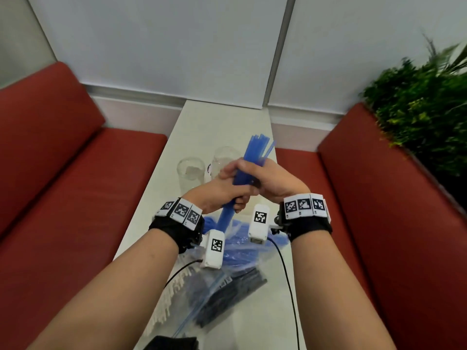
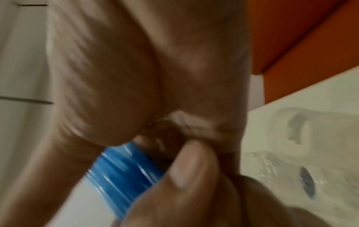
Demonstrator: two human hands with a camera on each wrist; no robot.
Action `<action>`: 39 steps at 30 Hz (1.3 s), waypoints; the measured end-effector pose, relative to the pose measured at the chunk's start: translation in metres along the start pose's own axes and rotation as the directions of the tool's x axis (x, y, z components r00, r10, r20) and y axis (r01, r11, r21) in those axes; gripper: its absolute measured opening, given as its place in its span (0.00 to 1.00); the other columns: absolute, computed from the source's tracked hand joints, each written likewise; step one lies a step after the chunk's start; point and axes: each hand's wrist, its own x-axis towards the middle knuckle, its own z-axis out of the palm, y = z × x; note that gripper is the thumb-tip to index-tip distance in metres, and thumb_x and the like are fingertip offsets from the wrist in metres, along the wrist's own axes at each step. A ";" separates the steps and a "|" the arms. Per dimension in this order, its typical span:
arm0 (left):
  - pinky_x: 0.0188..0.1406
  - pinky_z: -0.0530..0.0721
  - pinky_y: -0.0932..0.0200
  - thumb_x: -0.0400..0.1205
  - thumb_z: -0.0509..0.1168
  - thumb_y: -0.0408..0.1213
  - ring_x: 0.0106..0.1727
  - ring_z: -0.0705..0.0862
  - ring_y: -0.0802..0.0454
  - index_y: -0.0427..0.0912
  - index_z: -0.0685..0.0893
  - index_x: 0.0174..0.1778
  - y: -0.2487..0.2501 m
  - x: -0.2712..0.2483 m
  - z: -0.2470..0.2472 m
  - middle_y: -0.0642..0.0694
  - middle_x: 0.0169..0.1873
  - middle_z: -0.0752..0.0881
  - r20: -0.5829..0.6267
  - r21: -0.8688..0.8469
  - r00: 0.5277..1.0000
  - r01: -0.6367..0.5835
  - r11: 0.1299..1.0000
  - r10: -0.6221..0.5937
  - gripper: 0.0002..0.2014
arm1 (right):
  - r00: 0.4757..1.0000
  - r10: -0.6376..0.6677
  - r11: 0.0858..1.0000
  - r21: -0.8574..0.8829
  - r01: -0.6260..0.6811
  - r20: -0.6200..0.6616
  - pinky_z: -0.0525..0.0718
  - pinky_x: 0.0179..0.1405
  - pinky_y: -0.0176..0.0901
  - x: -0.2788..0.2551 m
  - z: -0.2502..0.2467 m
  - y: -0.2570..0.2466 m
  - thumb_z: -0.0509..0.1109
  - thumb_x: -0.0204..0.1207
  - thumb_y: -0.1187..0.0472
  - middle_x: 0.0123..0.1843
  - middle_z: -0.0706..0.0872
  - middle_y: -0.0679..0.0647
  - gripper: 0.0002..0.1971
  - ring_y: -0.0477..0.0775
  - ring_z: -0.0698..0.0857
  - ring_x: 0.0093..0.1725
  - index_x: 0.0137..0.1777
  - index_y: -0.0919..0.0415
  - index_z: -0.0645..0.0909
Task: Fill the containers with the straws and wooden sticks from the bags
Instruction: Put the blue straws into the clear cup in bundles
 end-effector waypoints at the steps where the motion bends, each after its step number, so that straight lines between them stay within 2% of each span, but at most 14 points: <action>1: 0.29 0.74 0.57 0.79 0.72 0.38 0.25 0.70 0.50 0.43 0.76 0.35 -0.001 -0.001 0.002 0.47 0.24 0.70 0.044 -0.013 0.999 0.013 1.000 -0.012 0.11 | 1.000 -0.002 0.999 -0.039 0.002 0.000 0.87 0.63 0.54 -0.001 0.000 -0.005 0.73 0.82 0.54 0.53 0.91 0.67 0.12 0.67 0.87 0.66 0.48 0.64 0.88; 4: 0.33 0.72 0.56 0.80 0.71 0.52 0.26 0.69 0.50 0.45 0.76 0.33 -0.010 -0.006 0.002 0.48 0.25 0.69 0.120 -0.077 0.991 0.076 0.994 -0.066 0.17 | 0.991 -0.075 0.996 0.041 0.080 -0.114 0.85 0.66 0.68 -0.001 0.003 -0.015 0.72 0.83 0.56 0.33 0.84 0.60 0.16 0.67 0.91 0.49 0.34 0.61 0.81; 7: 0.33 0.69 0.58 0.75 0.55 0.73 0.27 0.64 0.51 0.43 0.76 0.36 -0.028 -0.010 -0.005 0.48 0.27 0.67 0.115 -0.250 0.985 0.158 0.955 -0.132 0.32 | 0.940 -0.163 0.960 0.171 0.221 -0.299 0.89 0.53 0.58 0.003 0.005 -0.024 0.73 0.83 0.54 0.28 0.75 0.54 0.18 0.56 0.82 0.32 0.33 0.58 0.76; 9: 0.31 0.71 0.59 0.74 0.53 0.76 0.28 0.62 0.51 0.41 0.78 0.39 -0.037 -0.009 -0.007 0.47 0.28 0.68 0.039 -0.427 0.977 0.205 0.881 -0.208 0.35 | 0.905 -0.210 0.950 0.143 0.278 -0.369 0.88 0.47 0.54 0.004 0.010 -0.028 0.76 0.81 0.53 0.28 0.73 0.53 0.18 0.54 0.79 0.29 0.33 0.55 0.75; 10: 0.29 0.75 0.60 0.77 0.56 0.72 0.27 0.65 0.52 0.40 0.79 0.41 -0.041 -0.009 -0.007 0.46 0.28 0.71 -0.017 -0.529 0.970 0.196 0.826 -0.241 0.33 | 0.893 -0.227 0.948 0.123 0.294 -0.389 0.87 0.46 0.54 0.004 0.013 -0.029 0.76 0.80 0.54 0.28 0.74 0.53 0.18 0.54 0.78 0.29 0.32 0.53 0.75; 14: 0.29 0.86 0.57 0.84 0.65 0.40 0.28 0.78 0.51 0.31 0.81 0.50 -0.044 -0.003 -0.006 0.38 0.33 0.81 -0.188 -0.818 0.921 0.045 0.574 -0.340 0.13 | 0.888 -0.252 0.957 0.037 0.288 -0.384 0.85 0.49 0.54 0.005 0.025 -0.028 0.79 0.77 0.57 0.29 0.78 0.56 0.16 0.56 0.79 0.32 0.31 0.53 0.78; 18: 0.32 0.88 0.54 0.84 0.63 0.33 0.32 0.81 0.49 0.29 0.81 0.49 -0.045 -0.001 -0.005 0.35 0.36 0.83 -0.159 -0.872 0.909 0.053 0.486 -0.386 0.08 | 0.917 -0.226 0.973 -0.041 0.226 -0.330 0.86 0.51 0.52 0.004 0.027 -0.024 0.79 0.77 0.56 0.31 0.82 0.55 0.15 0.58 0.83 0.36 0.32 0.54 0.79; 21: 0.23 0.84 0.62 0.81 0.66 0.34 0.31 0.84 0.49 0.30 0.85 0.42 -0.047 -0.001 -0.005 0.38 0.33 0.83 -0.121 -0.859 0.909 0.107 0.501 -0.400 0.09 | 0.919 -0.213 0.977 -0.054 0.208 -0.331 0.85 0.54 0.55 0.004 0.029 -0.023 0.78 0.78 0.56 0.30 0.82 0.53 0.15 0.57 0.83 0.36 0.34 0.55 0.77; 23: 0.11 0.71 0.70 0.78 0.68 0.36 0.25 0.81 0.53 0.33 0.85 0.37 -0.050 -0.002 -0.007 0.42 0.30 0.81 -0.078 -0.835 0.912 0.161 0.526 -0.403 0.10 | 0.922 -0.212 0.977 -0.054 0.206 -0.324 0.84 0.55 0.58 0.003 0.029 -0.023 0.78 0.78 0.56 0.30 0.81 0.53 0.15 0.56 0.82 0.34 0.34 0.56 0.76; 25: 0.07 0.60 0.70 0.78 0.67 0.37 0.18 0.72 0.58 0.36 0.83 0.36 -0.052 -0.003 -0.008 0.45 0.28 0.79 -0.050 -0.809 0.922 0.187 0.557 -0.384 0.08 | 0.931 -0.210 0.978 -0.070 0.198 -0.298 0.84 0.57 0.59 0.003 0.027 -0.025 0.78 0.78 0.56 0.30 0.81 0.53 0.15 0.56 0.82 0.35 0.35 0.56 0.77; 28: 0.08 0.58 0.69 0.84 0.62 0.38 0.15 0.65 0.59 0.38 0.81 0.39 -0.055 0.000 -0.010 0.47 0.26 0.78 -0.137 -0.768 0.919 0.138 0.626 -0.371 0.10 | 0.944 -0.201 0.976 -0.141 0.168 -0.261 0.86 0.59 0.60 0.000 0.025 -0.029 0.77 0.79 0.55 0.33 0.85 0.55 0.13 0.59 0.87 0.39 0.36 0.56 0.79; 32: 0.10 0.58 0.68 0.87 0.60 0.39 0.16 0.63 0.59 0.38 0.79 0.40 -0.061 0.001 -0.020 0.47 0.25 0.77 -0.250 -0.705 0.892 0.099 0.702 -0.377 0.12 | 0.950 -0.152 0.955 -0.289 0.070 -0.274 0.92 0.55 0.53 -0.004 0.018 -0.033 0.78 0.78 0.53 0.48 0.93 0.59 0.13 0.58 0.92 0.53 0.46 0.64 0.86; 35: 0.13 0.57 0.69 0.87 0.59 0.39 0.16 0.64 0.58 0.39 0.76 0.41 -0.066 0.000 -0.027 0.47 0.24 0.77 -0.301 -0.664 0.876 0.091 0.743 -0.377 0.11 | 0.960 -0.044 0.952 -0.304 -0.043 -0.276 0.93 0.52 0.53 -0.005 0.010 -0.035 0.79 0.76 0.55 0.45 0.93 0.55 0.15 0.55 0.93 0.50 0.51 0.68 0.87; 39: 0.15 0.58 0.68 0.87 0.61 0.40 0.19 0.67 0.57 0.38 0.78 0.44 -0.067 0.004 -0.035 0.46 0.25 0.78 -0.342 -0.642 0.864 0.072 0.763 -0.369 0.09 | 0.968 0.052 0.955 -0.272 -0.120 -0.244 0.93 0.52 0.57 0.000 0.004 -0.035 0.79 0.76 0.58 0.49 0.93 0.64 0.15 0.62 0.94 0.49 0.54 0.70 0.87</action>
